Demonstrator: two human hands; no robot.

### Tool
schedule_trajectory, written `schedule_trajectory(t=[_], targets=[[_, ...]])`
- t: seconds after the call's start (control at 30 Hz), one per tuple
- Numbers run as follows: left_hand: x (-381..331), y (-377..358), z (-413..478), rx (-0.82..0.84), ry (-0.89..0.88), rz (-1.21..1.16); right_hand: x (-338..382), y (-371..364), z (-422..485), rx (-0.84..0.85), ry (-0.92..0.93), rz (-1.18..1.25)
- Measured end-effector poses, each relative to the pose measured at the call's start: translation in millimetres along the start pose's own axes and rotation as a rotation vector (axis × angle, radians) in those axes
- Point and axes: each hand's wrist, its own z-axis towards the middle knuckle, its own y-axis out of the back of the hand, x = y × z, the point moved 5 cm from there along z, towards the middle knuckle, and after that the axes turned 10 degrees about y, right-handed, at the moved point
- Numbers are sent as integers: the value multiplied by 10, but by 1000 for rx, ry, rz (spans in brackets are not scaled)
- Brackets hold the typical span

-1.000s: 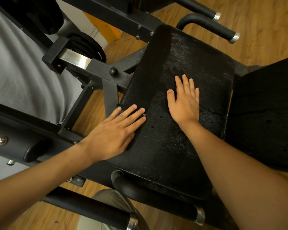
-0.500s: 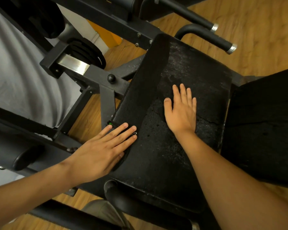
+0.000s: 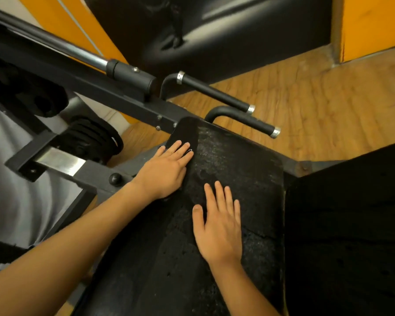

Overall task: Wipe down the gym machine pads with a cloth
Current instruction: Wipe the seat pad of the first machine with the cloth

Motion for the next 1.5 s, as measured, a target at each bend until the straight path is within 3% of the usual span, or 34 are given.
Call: schedule_trajectory(t=[0.43, 0.93, 1.5], targets=[[-168, 170, 1433, -15, 51, 12, 8, 51, 71, 36, -36, 71], [-114, 73, 970, -72, -20, -3, 11, 60, 31, 29, -17, 79], [-262, 182, 1298, -19, -43, 27, -13, 43, 23, -13, -5, 76]])
